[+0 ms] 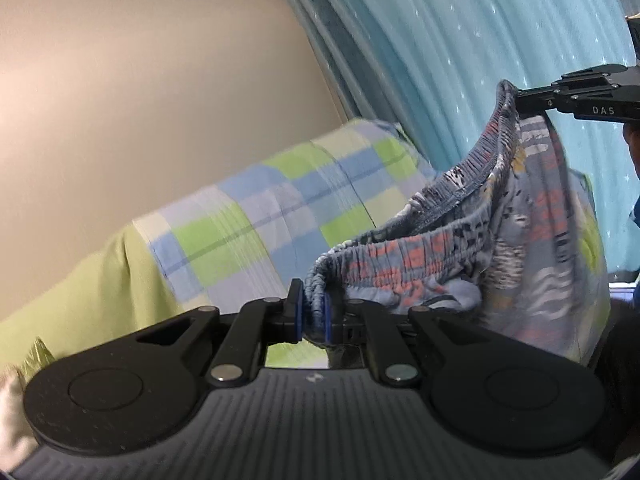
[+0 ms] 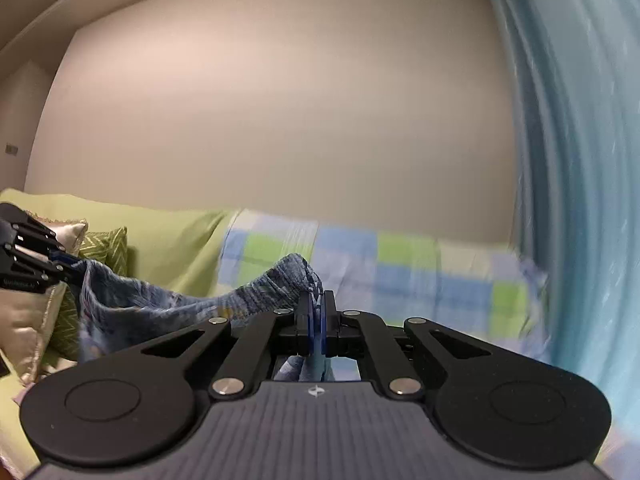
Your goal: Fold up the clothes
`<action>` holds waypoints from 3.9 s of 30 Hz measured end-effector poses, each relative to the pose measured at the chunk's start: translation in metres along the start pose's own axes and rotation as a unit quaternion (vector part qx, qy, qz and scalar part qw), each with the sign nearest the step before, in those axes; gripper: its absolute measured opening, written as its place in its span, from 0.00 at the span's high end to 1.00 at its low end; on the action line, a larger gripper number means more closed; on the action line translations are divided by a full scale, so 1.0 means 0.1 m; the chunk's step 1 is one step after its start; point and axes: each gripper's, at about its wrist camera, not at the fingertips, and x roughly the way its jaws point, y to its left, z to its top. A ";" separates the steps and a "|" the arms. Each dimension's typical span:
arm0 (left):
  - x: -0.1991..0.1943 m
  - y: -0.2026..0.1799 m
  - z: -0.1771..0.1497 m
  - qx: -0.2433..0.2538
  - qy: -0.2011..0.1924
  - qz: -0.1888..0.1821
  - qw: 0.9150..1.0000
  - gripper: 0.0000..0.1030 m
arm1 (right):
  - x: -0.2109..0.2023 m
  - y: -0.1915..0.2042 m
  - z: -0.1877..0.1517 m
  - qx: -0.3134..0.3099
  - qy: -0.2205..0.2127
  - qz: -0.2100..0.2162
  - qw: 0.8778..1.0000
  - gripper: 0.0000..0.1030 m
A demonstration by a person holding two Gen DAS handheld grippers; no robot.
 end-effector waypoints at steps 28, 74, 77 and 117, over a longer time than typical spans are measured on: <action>4.39 -0.13 -1.89 -0.162 0.237 -0.097 0.953 0.68 | 3.02 -1.34 -2.87 0.082 0.277 -0.098 0.952 0.80; 2.54 -0.62 -2.38 -0.118 0.279 -0.178 0.936 0.71 | 0.64 -0.87 -3.11 0.199 0.407 -0.063 0.889 0.67; 2.50 -0.69 -2.40 -0.113 0.283 -0.181 0.935 0.70 | 0.61 -0.77 -3.19 0.205 0.405 -0.064 0.889 0.63; 1.75 -0.37 -2.42 -0.104 0.249 -0.189 0.944 0.56 | 1.37 1.39 -2.80 0.096 0.362 0.152 0.915 0.57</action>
